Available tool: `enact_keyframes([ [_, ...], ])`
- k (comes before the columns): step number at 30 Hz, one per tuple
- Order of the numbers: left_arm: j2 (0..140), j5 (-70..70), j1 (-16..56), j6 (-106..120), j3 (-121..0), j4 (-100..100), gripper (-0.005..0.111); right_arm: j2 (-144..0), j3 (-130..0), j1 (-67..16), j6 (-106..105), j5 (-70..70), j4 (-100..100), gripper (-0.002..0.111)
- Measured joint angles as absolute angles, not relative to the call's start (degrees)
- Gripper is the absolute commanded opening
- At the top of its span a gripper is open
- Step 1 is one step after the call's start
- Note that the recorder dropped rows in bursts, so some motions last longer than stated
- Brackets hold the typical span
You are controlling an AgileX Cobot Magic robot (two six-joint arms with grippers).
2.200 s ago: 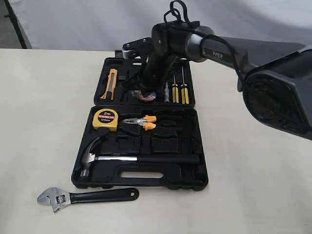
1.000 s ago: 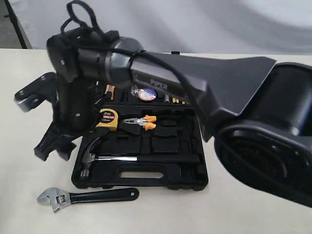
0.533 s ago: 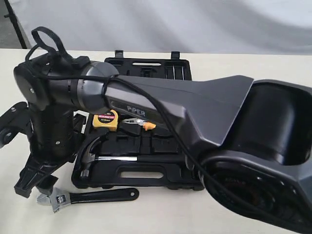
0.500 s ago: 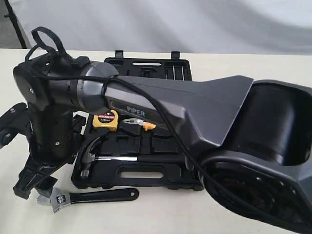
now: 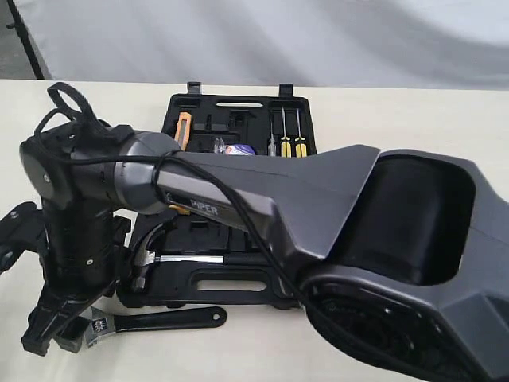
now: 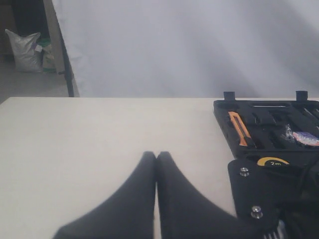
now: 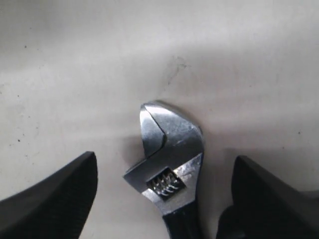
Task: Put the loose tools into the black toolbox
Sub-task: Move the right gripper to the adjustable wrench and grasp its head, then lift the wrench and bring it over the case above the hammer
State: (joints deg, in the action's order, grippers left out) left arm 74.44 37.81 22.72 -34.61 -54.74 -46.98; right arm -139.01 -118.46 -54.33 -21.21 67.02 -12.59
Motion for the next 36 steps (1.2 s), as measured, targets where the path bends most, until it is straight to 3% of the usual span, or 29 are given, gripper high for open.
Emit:
enact_keyframes([
  [12, 74.44, 37.81, 22.72, -34.61, -54.74, -46.98, 0.001, -140.72, -118.46, -55.59, -22.24, 63.04, -8.5, 0.07],
  [14, 74.44, 37.81, 22.72, -34.61, -54.74, -46.98, 0.001, -140.72, -118.46, -55.59, -22.24, 62.59, -8.08, 0.06],
  [20, 74.44, 37.81, 22.72, -34.61, -54.74, -46.98, 0.001, -140.95, -118.46, -55.59, -22.24, 61.88, -7.71, 0.002],
  [21, 74.44, 37.81, 22.72, -34.61, -54.74, -46.98, 0.001, -140.95, -118.46, -55.59, -22.24, 61.88, -7.71, 0.0],
  [36, 74.44, 37.81, 22.72, -34.61, -54.74, -46.98, 0.001, -138.31, -118.43, -55.59, -19.49, 62.68, -7.61, -0.001],
])
